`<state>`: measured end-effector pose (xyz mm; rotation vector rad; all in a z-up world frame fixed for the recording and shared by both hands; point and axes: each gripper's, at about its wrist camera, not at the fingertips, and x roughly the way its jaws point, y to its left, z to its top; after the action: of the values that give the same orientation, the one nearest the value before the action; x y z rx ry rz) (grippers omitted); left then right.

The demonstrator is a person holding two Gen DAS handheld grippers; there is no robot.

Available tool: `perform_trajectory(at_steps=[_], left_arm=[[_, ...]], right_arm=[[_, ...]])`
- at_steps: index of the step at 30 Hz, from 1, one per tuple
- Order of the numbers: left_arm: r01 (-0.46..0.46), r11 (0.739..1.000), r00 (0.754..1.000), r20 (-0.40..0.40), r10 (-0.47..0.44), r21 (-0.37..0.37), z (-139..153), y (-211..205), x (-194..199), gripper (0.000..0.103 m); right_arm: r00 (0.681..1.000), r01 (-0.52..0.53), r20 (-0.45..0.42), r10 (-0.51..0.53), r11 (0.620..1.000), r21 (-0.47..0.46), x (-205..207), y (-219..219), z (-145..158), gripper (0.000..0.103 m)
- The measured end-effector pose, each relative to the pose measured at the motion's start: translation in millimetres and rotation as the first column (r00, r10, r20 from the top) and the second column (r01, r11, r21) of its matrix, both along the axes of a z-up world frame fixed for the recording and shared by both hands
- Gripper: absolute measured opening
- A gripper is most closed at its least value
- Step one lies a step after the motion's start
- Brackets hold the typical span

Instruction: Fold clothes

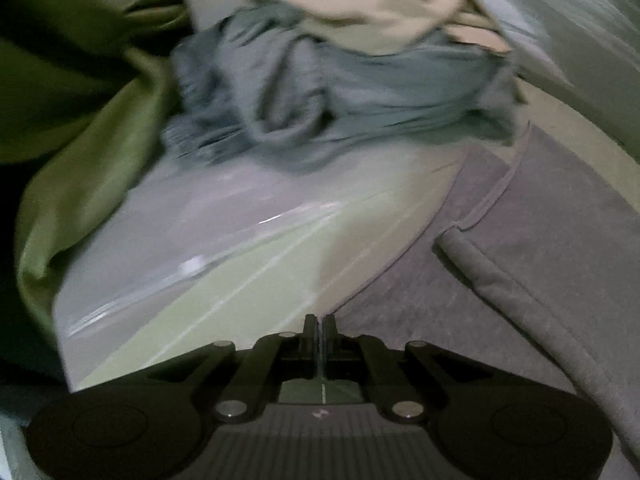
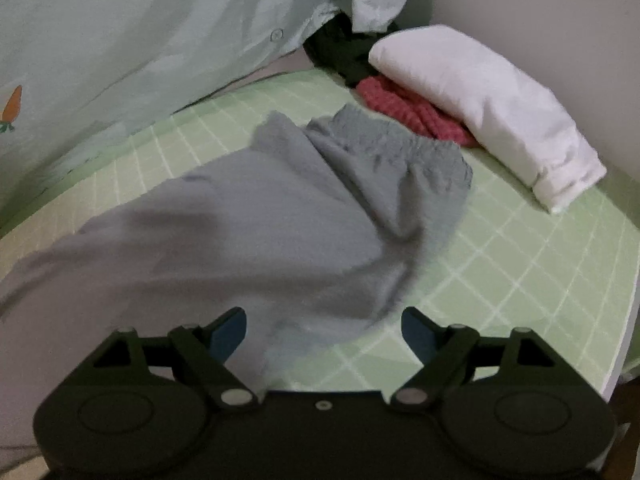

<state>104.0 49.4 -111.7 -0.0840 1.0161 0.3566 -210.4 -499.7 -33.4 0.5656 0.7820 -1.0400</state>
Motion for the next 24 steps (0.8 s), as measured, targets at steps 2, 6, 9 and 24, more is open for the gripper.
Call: perform_trajectory(at_steps=[2,6,9,24], left_arm=[[-0.005,1.000,1.000,-0.007,0.005,-0.027,1.7,12.1,-6.6,0.004],[-0.018,0.992,0.999,0.024,0.021,-0.122,14.7,16.8,-13.2,0.019],[0.024,0.986,0.997,0.074,-0.012,-0.165,27.5,7.7,-15.7,0.029],[0.111,0.930,0.994,0.048,-0.101,-0.349,2.8,-20.6,54.8,0.030]], right_arm=[[1.000,0.000,0.006,0.000,1.000,0.021,0.2,7.8,-4.9,0.085],[1.000,-0.001,0.021,0.000,0.999,0.055,8.5,22.8,-11.1,0.086],[0.999,-0.020,0.029,0.019,0.999,0.046,17.4,34.7,-11.3,0.089],[0.991,-0.102,0.101,0.092,0.990,0.100,58.5,75.9,-9.9,0.090]])
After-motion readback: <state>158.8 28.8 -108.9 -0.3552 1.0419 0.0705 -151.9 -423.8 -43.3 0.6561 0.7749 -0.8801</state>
